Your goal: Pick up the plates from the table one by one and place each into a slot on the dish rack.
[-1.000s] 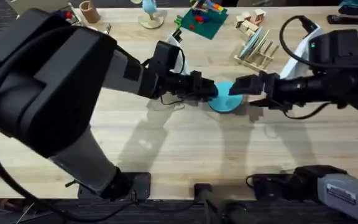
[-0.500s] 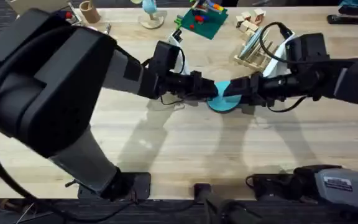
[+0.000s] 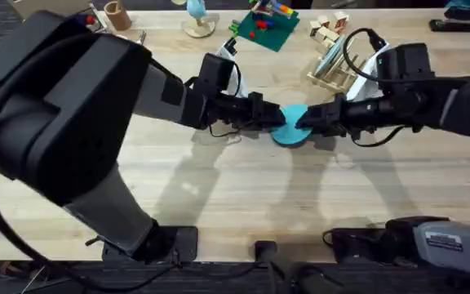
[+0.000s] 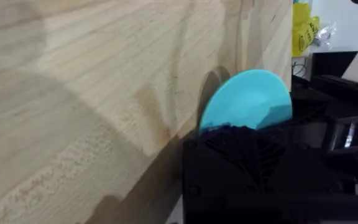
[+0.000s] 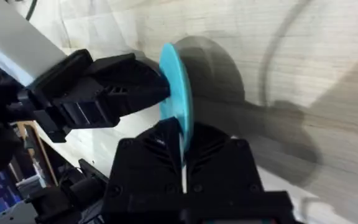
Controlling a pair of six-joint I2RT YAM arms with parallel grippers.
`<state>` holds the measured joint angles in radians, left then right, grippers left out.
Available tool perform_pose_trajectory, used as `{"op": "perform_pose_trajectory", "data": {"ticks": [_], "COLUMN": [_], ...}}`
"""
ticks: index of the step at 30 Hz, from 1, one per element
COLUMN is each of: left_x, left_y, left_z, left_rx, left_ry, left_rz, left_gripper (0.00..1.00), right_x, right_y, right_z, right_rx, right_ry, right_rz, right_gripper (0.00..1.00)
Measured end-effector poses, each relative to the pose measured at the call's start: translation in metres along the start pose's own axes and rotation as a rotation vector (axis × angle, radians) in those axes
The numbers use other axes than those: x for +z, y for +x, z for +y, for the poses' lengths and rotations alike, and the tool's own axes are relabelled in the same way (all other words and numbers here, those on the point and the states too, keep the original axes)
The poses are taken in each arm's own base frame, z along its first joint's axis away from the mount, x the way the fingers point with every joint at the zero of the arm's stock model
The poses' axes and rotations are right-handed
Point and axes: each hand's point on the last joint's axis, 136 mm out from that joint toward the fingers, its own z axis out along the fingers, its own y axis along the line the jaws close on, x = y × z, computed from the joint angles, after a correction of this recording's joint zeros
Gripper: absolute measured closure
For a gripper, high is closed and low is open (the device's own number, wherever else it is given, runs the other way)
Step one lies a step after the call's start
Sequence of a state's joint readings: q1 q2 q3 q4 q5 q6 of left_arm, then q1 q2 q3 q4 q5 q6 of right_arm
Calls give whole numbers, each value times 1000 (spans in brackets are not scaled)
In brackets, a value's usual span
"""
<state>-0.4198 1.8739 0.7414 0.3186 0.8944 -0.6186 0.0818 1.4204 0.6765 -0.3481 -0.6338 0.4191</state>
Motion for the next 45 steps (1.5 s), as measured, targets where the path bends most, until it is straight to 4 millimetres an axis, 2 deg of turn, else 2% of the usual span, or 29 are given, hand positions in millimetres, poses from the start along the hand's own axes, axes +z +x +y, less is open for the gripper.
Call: {"op": "perform_pose_trajectory", "data": {"ticks": [6,10,13,19,25,31,34,39,45], "left_x": [-1,-10,-22,-63,-109,-151,-167,-192,-211], "left_y": [1,2,1,-7,-13,-5,-5,-20,-31], "left_z": [0,-2,-5,-25,-37,-36,-38,-56,-73], "left_rx": [-19,-28,-15,95,219,296,332,424,535], "left_ry": [-11,-79,-143,-289,-459,-645,-728,-828,-896], "left_rz": [1,-19,-45,-151,-268,-310,-302,-307,-299], "left_gripper": [961,961,961,961,961,961,961,960,960], "right_x": [0,-2,-5,-20,-45,-75,-90,-117,-148], "right_y": [4,6,8,3,-16,-31,-37,-43,-48], "right_z": [0,3,4,0,-7,-7,-2,7,21], "right_rx": [11,17,17,2,-24,-46,-53,-57,-51], "right_ry": [0,-6,17,128,295,435,483,547,603], "right_rz": [16,34,52,66,25,-12,-27,-44,-74], "right_gripper": [970,970,970,970,970,970,970,970,970]}}
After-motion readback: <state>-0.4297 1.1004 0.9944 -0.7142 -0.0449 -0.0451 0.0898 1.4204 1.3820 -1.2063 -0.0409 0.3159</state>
